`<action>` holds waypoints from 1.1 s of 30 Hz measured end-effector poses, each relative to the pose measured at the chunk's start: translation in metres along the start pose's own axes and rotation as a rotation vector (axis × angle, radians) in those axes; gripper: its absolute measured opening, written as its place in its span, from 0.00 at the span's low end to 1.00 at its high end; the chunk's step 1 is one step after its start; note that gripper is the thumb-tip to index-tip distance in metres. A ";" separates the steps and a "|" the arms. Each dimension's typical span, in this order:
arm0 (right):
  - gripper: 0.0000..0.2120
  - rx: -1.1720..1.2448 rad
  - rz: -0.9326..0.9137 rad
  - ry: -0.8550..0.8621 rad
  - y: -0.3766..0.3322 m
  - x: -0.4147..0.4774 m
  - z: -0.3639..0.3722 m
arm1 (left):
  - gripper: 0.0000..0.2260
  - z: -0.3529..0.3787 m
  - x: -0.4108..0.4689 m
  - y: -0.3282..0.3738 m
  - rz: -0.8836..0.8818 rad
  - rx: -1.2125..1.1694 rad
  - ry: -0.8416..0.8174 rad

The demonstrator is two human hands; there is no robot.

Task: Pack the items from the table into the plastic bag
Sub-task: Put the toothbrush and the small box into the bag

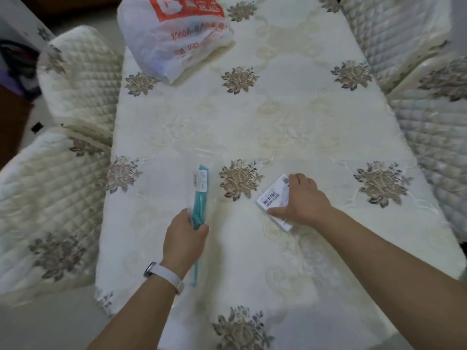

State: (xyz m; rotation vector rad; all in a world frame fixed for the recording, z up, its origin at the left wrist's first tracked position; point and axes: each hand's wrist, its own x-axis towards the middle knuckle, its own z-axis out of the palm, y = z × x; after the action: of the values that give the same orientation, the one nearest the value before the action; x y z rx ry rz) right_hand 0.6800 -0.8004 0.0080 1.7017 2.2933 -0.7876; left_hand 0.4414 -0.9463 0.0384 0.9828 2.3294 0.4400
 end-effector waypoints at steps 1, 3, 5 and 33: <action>0.50 -0.009 0.012 -0.006 -0.007 -0.006 0.005 | 0.05 -0.002 -0.007 -0.006 0.001 -0.011 -0.008; 0.49 -0.020 0.043 0.000 -0.021 -0.016 0.013 | 0.04 -0.008 -0.019 -0.020 0.004 -0.043 -0.016; 0.47 -0.047 0.061 0.047 -0.033 -0.026 0.016 | 0.04 -0.016 -0.029 -0.033 0.014 -0.084 -0.015; 0.08 0.206 -0.502 0.104 -0.484 -0.205 0.102 | 0.04 -0.296 -0.131 -0.367 -0.139 -0.608 0.402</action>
State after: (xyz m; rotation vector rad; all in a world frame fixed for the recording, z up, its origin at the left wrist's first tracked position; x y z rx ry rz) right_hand 0.2803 -1.1227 0.1606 1.2629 2.8479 -1.0783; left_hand 0.1334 -1.3134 0.1374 0.4625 2.3392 1.2890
